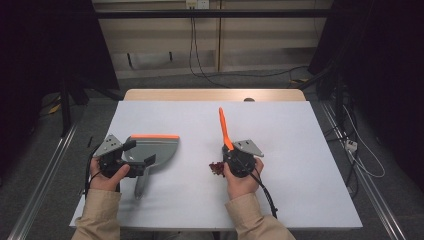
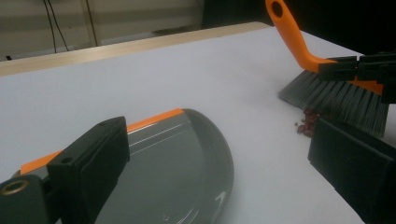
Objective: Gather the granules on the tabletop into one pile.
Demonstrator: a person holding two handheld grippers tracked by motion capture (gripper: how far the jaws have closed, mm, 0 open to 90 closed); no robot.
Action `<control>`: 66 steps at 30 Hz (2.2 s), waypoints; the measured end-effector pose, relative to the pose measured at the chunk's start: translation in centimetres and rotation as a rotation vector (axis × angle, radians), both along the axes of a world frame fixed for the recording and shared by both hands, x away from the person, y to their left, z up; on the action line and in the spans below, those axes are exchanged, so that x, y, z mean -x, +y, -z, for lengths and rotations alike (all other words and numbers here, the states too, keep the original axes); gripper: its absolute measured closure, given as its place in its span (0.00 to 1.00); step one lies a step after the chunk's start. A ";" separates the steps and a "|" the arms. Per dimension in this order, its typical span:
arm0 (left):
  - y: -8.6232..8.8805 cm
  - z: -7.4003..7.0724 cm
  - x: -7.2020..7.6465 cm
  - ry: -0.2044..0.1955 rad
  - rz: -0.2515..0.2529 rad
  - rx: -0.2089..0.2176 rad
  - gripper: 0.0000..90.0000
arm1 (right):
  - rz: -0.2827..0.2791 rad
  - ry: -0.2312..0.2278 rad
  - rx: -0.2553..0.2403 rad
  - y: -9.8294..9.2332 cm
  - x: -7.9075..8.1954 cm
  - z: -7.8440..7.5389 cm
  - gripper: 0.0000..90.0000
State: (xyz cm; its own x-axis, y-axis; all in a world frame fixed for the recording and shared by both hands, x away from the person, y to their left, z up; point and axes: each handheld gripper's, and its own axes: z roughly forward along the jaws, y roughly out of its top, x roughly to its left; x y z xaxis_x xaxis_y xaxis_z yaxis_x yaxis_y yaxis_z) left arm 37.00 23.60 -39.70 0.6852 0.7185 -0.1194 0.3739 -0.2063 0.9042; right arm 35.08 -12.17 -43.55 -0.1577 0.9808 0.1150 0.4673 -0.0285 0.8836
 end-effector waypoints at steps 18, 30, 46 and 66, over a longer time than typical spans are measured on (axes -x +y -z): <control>-0.1 0.2 0.0 0.005 -0.002 -0.010 0.06 | -0.133 -0.014 -0.001 -3.5 0.6 -1.1 0.79; -0.3 0.4 0.5 0.020 0.023 -0.060 0.06 | -0.243 -0.015 -0.029 -7.5 0.8 -1.9 0.79; 0.0 2.0 2.6 0.088 -0.008 -0.138 0.08 | -0.324 -0.008 0.004 -9.4 0.5 -1.9 0.79; 0.1 2.2 2.6 0.092 -0.002 -0.121 0.08 | -0.677 -0.036 -0.047 -6.7 1.7 -2.2 0.79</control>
